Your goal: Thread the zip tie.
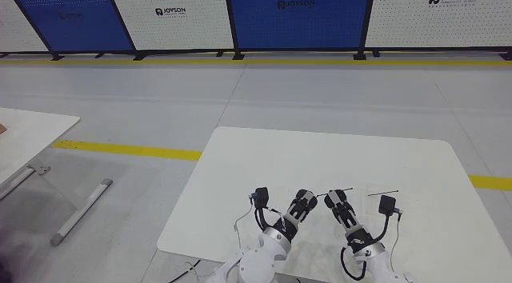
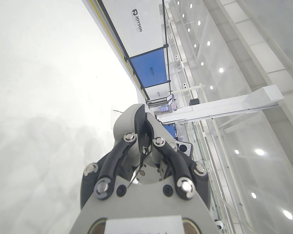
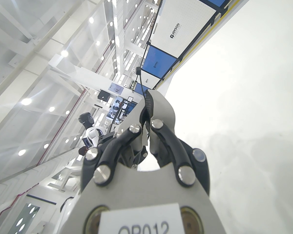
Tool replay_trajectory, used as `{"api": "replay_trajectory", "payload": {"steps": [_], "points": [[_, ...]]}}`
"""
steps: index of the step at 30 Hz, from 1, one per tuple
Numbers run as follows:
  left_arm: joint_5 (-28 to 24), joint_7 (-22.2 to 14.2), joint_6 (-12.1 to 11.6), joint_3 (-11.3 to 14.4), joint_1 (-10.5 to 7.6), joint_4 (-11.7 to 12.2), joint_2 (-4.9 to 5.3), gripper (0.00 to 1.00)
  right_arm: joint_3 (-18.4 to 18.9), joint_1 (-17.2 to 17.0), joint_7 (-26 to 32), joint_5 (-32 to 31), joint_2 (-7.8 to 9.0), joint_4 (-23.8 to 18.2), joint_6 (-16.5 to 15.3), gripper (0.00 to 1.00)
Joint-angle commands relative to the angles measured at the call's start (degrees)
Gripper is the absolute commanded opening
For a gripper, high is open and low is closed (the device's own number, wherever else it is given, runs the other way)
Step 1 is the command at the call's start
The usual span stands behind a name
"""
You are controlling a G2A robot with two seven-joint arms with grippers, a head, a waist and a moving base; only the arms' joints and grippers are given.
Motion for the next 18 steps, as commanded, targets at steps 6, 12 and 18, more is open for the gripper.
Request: {"api": "replay_trajectory", "payload": {"steps": [6, 12, 18], "points": [[0.12, -0.3, 0.1, -0.25, 0.26, -0.33, 0.08, 0.1, 0.0, 0.03, 0.02, -0.08, -0.03, -0.01, 0.19, 0.0], [0.05, -0.43, 0.25, -0.33, 0.32, -0.4, 0.09, 0.22, 0.02, -0.01, 0.0, -0.29, -0.05, -0.1, 0.68, 0.0], [0.24, -0.51, -0.02, -0.53, 0.51, -0.61, 0.15, 0.25, -0.19, 0.06, -0.73, -1.7, -0.12, -0.28, 2.28, 0.0]]}}
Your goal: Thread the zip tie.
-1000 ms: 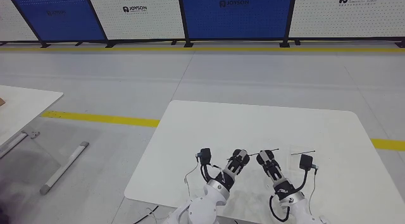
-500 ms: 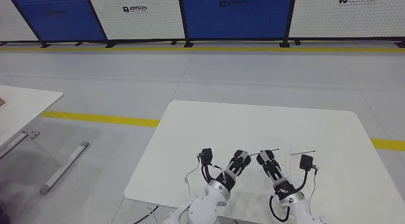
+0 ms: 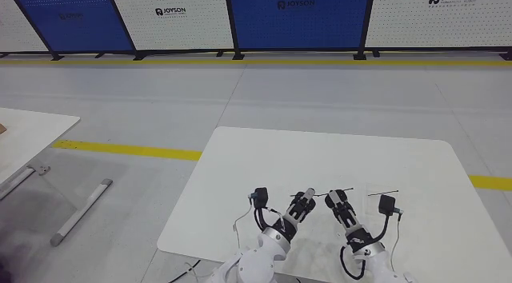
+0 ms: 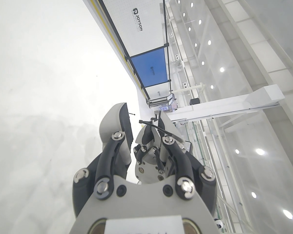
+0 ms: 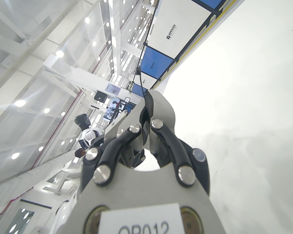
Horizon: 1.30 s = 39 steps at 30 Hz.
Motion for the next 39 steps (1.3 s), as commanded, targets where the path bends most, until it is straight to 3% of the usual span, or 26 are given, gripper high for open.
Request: {"api": "replay_trajectory", "payload": {"steps": [1, 8, 17, 27, 33, 37, 39], "points": [[0.1, 0.0, -0.19, -0.07, 0.09, -0.08, 0.02, 0.24, -0.06, 0.04, -0.16, -0.49, -0.01, -0.01, 0.42, 0.0], [1.18, 0.84, -1.11, -0.15, 0.26, -0.22, 0.06, 0.24, -0.36, 0.11, -1.06, -1.72, -0.13, 0.0, 1.65, 0.0], [3.85, 0.86, -0.6, 0.78, 0.14, 0.26, 0.07, 0.16, -0.4, 0.16, -0.98, -1.75, -0.2, 0.06, 1.84, 0.0], [3.44, 0.89, 0.51, 1.27, -0.8, 1.41, -0.17, 0.16, -0.49, 0.07, -0.7, -1.83, -0.26, 0.14, 1.1, 0.0], [3.02, 1.1, 0.63, 1.31, -1.23, 1.95, -0.3, 0.11, -0.39, -0.03, -0.75, -1.94, -0.27, -0.03, 1.07, 0.0], [3.01, 1.25, 0.61, 1.19, -1.18, 1.95, -0.3, 0.0, -0.37, -0.03, -0.75, -1.97, -0.29, -0.06, 1.13, 0.0], [3.03, 1.29, 0.57, 1.13, -1.13, 1.92, -0.3, 0.0, -0.38, 0.0, -0.72, -1.99, -0.31, -0.07, 1.14, 0.0]]}}
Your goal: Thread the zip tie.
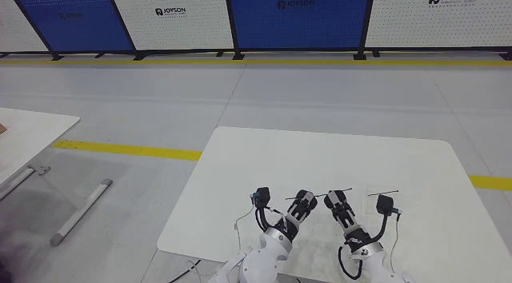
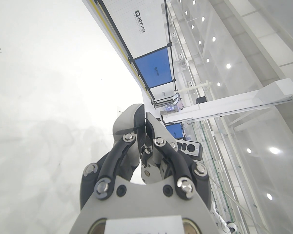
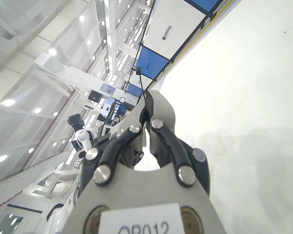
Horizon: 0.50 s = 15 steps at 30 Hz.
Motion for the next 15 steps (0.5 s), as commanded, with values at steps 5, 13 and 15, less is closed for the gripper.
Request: {"api": "replay_trajectory", "payload": {"steps": [5, 13, 15], "points": [[0.24, 0.0, -0.21, -0.1, 0.15, -0.15, 0.02, 0.0, -0.05, 0.12, 0.39, -0.28, -0.02, -0.03, 0.33, 0.0], [1.31, -0.75, -0.49, -0.23, 0.53, -0.51, 0.18, 0.0, 0.13, 0.17, 2.85, 0.52, 0.08, -0.3, 0.9, 0.0], [1.57, -1.0, -0.49, -0.19, 0.58, -0.56, 0.21, 0.0, 0.2, 0.16, 3.18, 0.81, 0.09, -0.17, 0.92, 0.0]]}}
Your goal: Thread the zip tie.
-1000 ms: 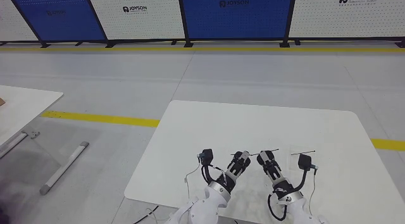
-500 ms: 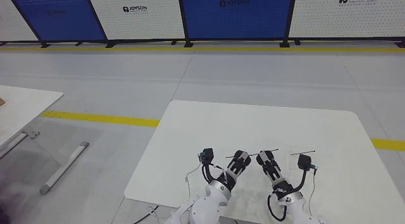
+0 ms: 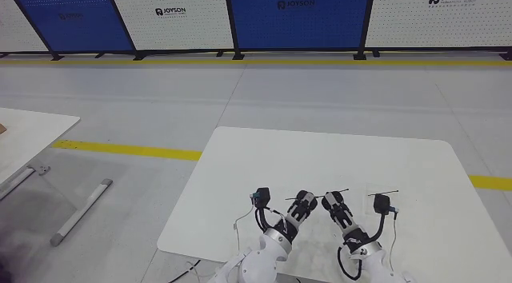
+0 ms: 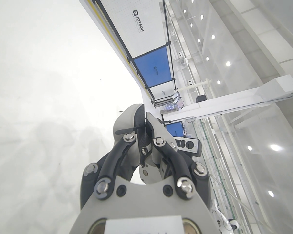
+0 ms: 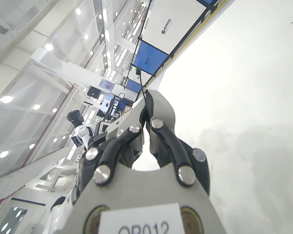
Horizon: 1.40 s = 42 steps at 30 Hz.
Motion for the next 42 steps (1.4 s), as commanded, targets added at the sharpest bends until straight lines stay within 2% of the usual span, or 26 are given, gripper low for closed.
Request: {"api": "replay_trajectory", "payload": {"steps": [1, 5, 6, 7, 9, 13, 24, 27, 31, 42], "points": [[0.33, -0.32, 0.02, 0.07, 0.03, -0.04, 0.03, 0.0, 0.03, 0.01, 0.42, 0.36, 0.01, 0.16, 0.12, 0.0], [0.37, -0.68, 0.11, 0.02, -0.07, 0.19, 0.06, 0.0, 0.03, 0.15, 0.88, 1.72, -0.05, 0.34, 0.11, 0.0], [0.29, -0.7, 0.18, 0.02, -0.19, 0.32, 0.04, 0.0, 0.07, 0.25, 0.72, 1.68, -0.06, 0.44, 0.53, 0.08], [0.26, -0.72, 0.26, 0.04, -0.23, 0.39, 0.03, 0.0, 0.02, 0.31, 0.65, 1.65, -0.08, 0.44, 0.68, 0.3], [0.28, -0.75, 0.5, 0.11, -0.33, 0.5, 0.01, 0.0, -0.05, 0.36, 0.57, 1.69, -0.1, 0.47, 0.79, 0.38], [-0.07, -0.8, 1.32, 0.03, -0.72, 1.04, -0.06, 0.0, 0.02, 0.3, 0.24, 1.72, -0.11, 0.38, 0.59, 0.35], [-0.43, -0.74, 2.07, 0.04, -1.23, 1.46, -0.17, 0.0, 0.6, -0.38, -1.06, 1.09, -0.05, -0.53, 0.2, 0.11], [-0.3, -0.79, 2.19, 0.06, -1.26, 1.45, -0.18, 0.0, 0.82, -0.58, -1.17, 1.0, -0.02, -0.84, 0.24, 0.09], [0.09, -0.93, 2.25, 0.16, -1.3, 1.42, -0.17, 0.0, 0.91, -0.69, -1.26, 0.92, -0.01, -1.0, 0.28, 0.0], [0.7, -0.96, 0.88, 0.26, -0.97, 1.25, -0.12, 0.0, 0.72, -0.6, 0.25, 1.64, 0.0, -0.62, -0.46, 0.0]]}}
